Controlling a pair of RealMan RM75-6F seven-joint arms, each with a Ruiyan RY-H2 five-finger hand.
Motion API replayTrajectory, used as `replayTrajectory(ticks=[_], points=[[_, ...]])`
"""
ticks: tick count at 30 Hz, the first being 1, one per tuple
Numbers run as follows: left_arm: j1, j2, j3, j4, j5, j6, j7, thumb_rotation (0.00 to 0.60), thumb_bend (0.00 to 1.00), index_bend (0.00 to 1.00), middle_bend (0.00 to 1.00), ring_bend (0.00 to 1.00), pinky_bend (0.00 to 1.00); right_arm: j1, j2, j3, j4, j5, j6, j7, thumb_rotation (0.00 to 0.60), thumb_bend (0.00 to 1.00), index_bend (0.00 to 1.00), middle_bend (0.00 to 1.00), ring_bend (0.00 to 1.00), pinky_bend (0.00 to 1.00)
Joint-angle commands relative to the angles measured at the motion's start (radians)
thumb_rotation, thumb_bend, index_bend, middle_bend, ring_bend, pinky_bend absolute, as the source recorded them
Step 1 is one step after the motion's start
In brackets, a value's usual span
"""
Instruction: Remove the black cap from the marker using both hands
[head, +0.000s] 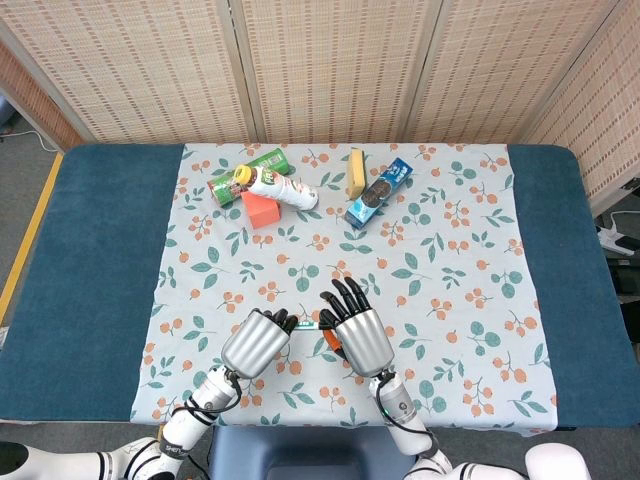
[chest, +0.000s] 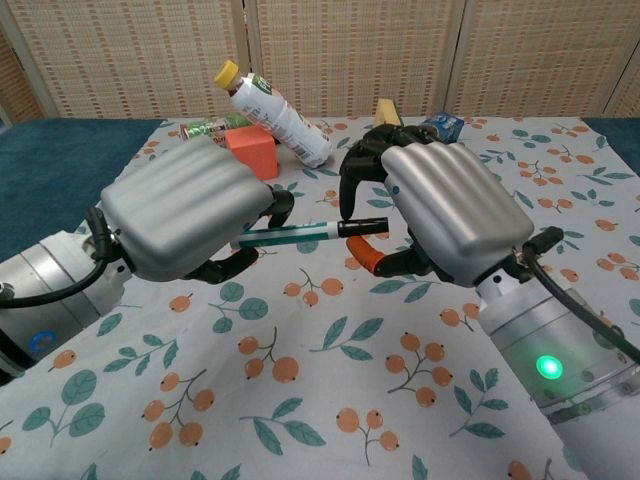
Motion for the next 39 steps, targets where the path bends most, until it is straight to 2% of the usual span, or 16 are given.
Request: replayTrajectory(ticks=[1, 15, 23, 39], points=[[0.002, 0.000, 0.005, 0.002, 0.007, 0.001, 0.000, 0.600, 0.43, 0.80, 0.92, 0.81, 0.97, 0.004, -0.007, 0.009, 0.016, -0.010, 0.019, 0.018, 0.600, 0.62, 0.95, 0.28, 0.13, 0.14], [-0.003, 0.000, -0.014, 0.046, 0.036, 0.018, -0.022, 0.600, 0.43, 0.81, 0.94, 0.81, 0.97, -0.002, 0.017, -0.005, -0.015, 0.014, -0.014, -0.007, 0.600, 0.62, 0.96, 0.28, 0.15, 0.15], [-0.014, 0.006, 0.002, 0.064, 0.073, 0.009, -0.041, 0.600, 0.51, 0.88, 1.00, 0.82, 0.98, 0.000, 0.010, 0.004, 0.006, 0.009, 0.005, 0.010, 0.600, 0.62, 0.96, 0.29, 0.16, 0.15], [-0.028, 0.015, 0.007, 0.098, 0.151, 0.039, -0.159, 0.600, 0.64, 0.90, 1.00, 0.82, 0.98, -0.003, 0.022, 0.003, 0.007, 0.027, -0.008, -0.003, 0.600, 0.62, 0.96, 0.28, 0.16, 0.15]])
